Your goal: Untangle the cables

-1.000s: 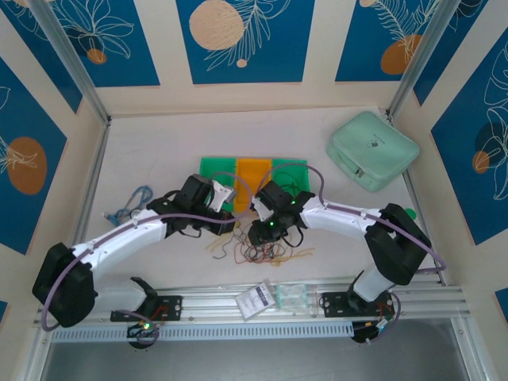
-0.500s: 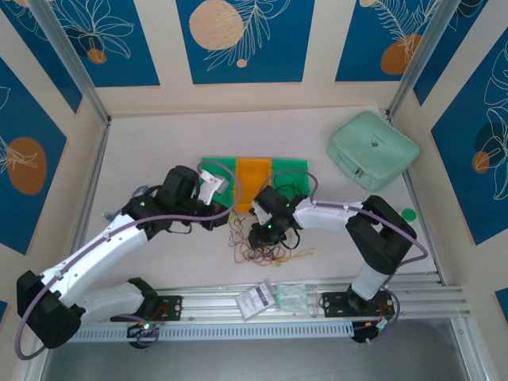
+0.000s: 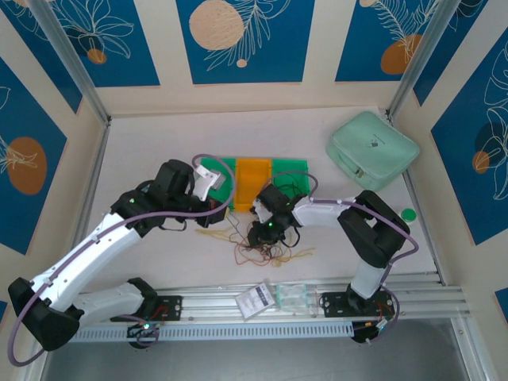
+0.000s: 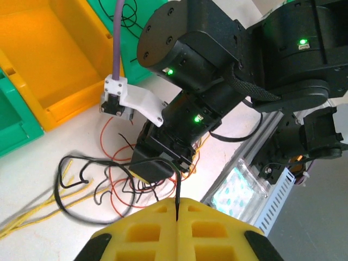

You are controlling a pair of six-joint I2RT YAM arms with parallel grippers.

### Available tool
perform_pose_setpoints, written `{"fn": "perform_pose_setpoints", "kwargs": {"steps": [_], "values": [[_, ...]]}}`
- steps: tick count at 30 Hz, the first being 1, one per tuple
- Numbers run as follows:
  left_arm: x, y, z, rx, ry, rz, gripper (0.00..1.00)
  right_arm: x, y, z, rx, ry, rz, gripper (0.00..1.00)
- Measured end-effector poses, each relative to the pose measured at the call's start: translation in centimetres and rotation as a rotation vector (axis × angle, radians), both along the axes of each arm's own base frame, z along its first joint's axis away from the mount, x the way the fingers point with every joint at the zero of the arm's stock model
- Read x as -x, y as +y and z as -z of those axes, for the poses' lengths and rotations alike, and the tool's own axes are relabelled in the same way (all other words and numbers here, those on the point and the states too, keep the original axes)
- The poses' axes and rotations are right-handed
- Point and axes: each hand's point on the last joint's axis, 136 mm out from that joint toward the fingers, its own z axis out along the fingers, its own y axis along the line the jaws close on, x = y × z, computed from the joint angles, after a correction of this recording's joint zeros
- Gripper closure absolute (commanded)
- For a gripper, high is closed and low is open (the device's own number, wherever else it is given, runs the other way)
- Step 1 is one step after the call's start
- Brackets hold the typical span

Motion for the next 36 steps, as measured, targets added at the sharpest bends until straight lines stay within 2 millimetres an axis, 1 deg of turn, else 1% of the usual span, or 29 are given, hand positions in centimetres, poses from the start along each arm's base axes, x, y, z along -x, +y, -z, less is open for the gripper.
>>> {"fn": "perform_pose_setpoints", "kwargs": {"steps": [6,8,11,14,18,22,29,36], "values": [[0.2,0.9,-0.7,-0.041,-0.004,-0.014,1.00,-0.5,0.8,-0.1,-0.042,-0.011,-0.005,0.77],[0.1,1.2,-1.3,-0.051,-0.015,-0.024,1.00,-0.7,0.9,-0.2,-0.050,-0.015,-0.003,0.77],[-0.2,1.6,-2.6,-0.056,-0.042,-0.043,1.00,-1.0,1.0,-0.2,-0.059,-0.024,0.001,0.77],[-0.7,1.9,-4.5,-0.044,-0.082,-0.065,1.00,-1.2,0.8,-0.2,-0.058,-0.024,0.009,0.76],[-1.5,2.4,-8.2,-0.001,-0.174,-0.103,1.00,-1.4,0.6,-0.1,-0.055,-0.025,0.010,0.76],[-1.7,3.1,-11.2,0.026,-0.257,-0.126,1.00,-1.4,0.5,-0.1,-0.054,-0.024,0.011,0.76],[-1.8,3.7,-14.4,0.038,-0.334,-0.144,1.00,-1.4,0.3,-0.1,-0.056,-0.025,0.008,0.76],[-1.8,4.9,-18.7,0.056,-0.444,-0.177,1.00,-1.5,0.3,-0.1,-0.057,-0.025,0.009,0.76]]}}
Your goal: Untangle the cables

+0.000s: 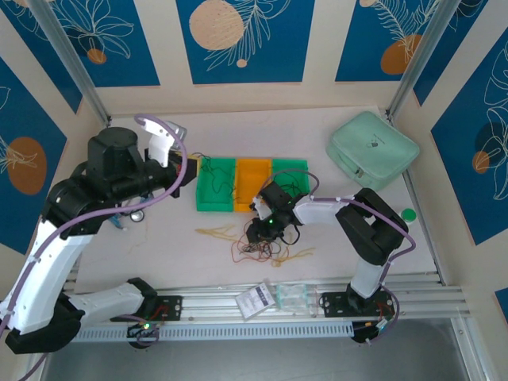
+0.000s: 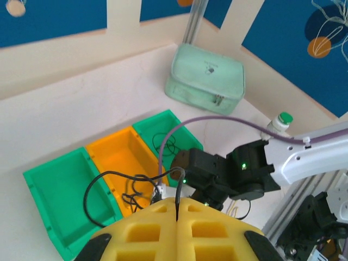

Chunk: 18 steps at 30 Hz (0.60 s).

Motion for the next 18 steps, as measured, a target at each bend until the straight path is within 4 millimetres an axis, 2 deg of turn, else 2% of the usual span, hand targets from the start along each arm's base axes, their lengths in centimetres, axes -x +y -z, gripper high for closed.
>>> {"fn": "perform_pose_setpoints", "kwargs": {"steps": [3,8,10,13,18], "values": [[0.1,0.2,-0.8,0.004,-0.024,-0.003,1.00,0.0,0.0,-0.1,-0.001,-0.001,0.000,0.76],[-0.2,0.1,-0.1,-0.019,-0.003,-0.004,1.00,-0.1,-0.9,-0.5,0.022,-0.026,0.013,0.76],[-0.5,0.0,0.3,-0.029,0.007,-0.007,1.00,-0.2,-1.5,-1.4,0.028,-0.053,0.023,0.75],[-0.8,-0.2,0.8,-0.039,0.019,-0.010,1.00,-0.6,-1.6,-4.1,-0.004,-0.127,0.030,0.75],[-1.4,-0.6,2.2,-0.061,0.049,-0.009,1.00,-1.7,-2.2,-10.9,-0.118,-0.303,0.066,0.74]]}}
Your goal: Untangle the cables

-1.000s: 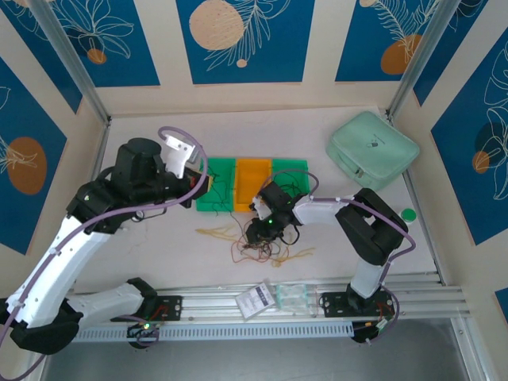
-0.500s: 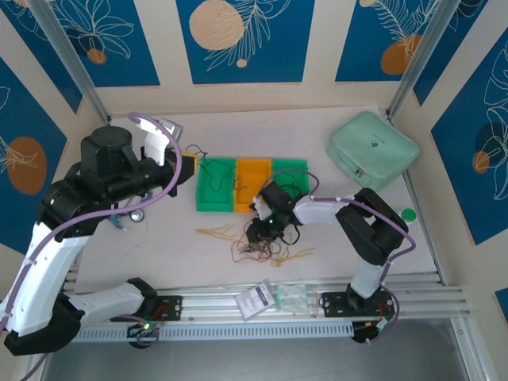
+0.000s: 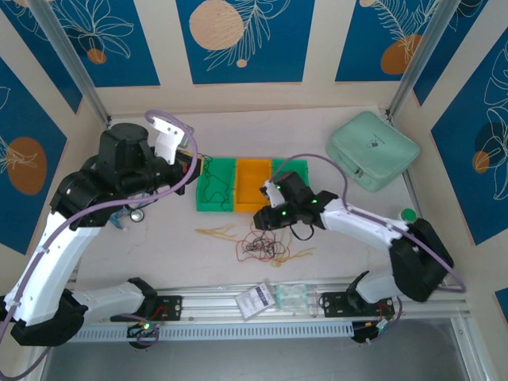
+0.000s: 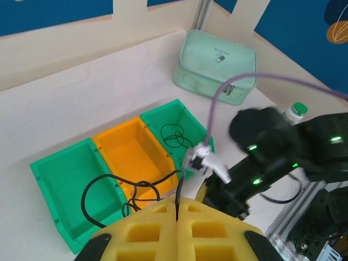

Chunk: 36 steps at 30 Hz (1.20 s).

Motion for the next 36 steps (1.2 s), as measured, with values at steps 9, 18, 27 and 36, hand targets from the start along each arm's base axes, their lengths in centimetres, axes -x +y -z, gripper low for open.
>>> {"fn": "perform_pose_setpoints", "kwargs": {"steps": [9,18,27,36], "values": [[-2.1,-3.6,3.6,0.005,0.099,0.079,1.00,-2.0,-8.6,-6.5,0.000,-0.155,0.270,0.74],[-5.1,-8.4,5.6,0.066,0.160,0.184,1.00,-1.4,-17.3,-7.2,0.050,-0.173,0.530,0.74],[-8.8,-12.7,8.0,0.095,0.200,0.251,1.00,-0.6,-18.8,-4.6,0.066,-0.077,0.560,0.74],[-12.5,-16.6,11.1,0.114,0.213,0.297,1.00,-1.0,-18.5,-4.7,0.033,-0.068,0.549,0.74]]}}
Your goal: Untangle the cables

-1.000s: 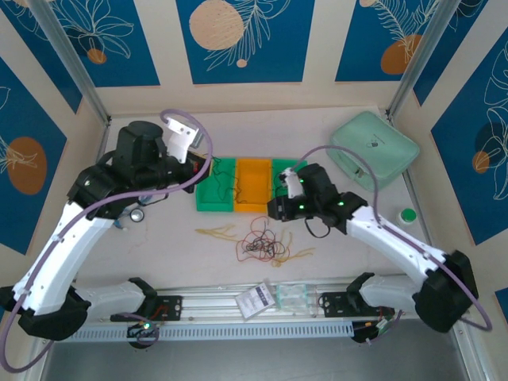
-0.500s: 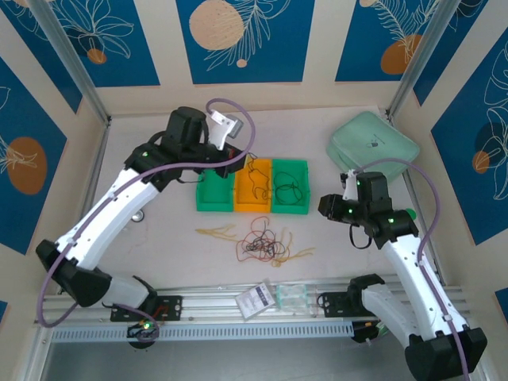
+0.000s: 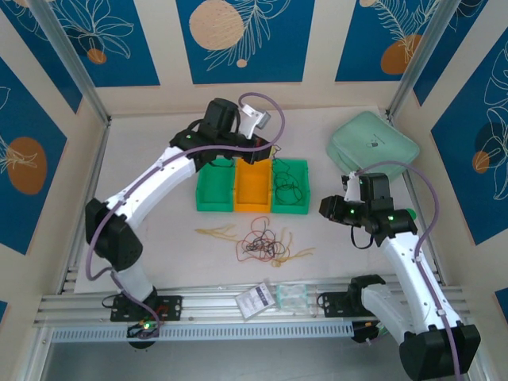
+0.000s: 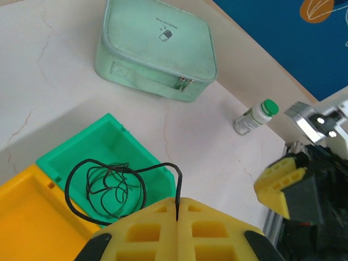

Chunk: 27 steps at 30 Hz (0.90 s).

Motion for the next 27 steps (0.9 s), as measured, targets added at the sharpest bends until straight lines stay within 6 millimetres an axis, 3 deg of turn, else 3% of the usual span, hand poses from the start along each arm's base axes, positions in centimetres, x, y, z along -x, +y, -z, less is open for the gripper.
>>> {"fn": "perform_pose_setpoints", "kwargs": {"steps": [8,14,20,27], "values": [[-2.8,-3.7,4.6,-0.072,0.011,0.036,1.00,-0.1,0.0,0.1,-0.009,-0.001,0.000,0.74],[-3.0,-5.8,10.5,-0.204,0.066,0.063,1.00,-0.1,0.0,0.1,-0.015,-0.001,0.002,0.74],[-2.0,-5.9,15.3,-0.310,0.154,0.072,1.00,-0.1,0.1,0.1,-0.022,0.002,-0.003,0.74],[-1.9,-5.8,18.0,-0.355,0.206,0.071,1.00,-0.1,0.1,0.1,-0.025,0.003,-0.005,0.74]]}}
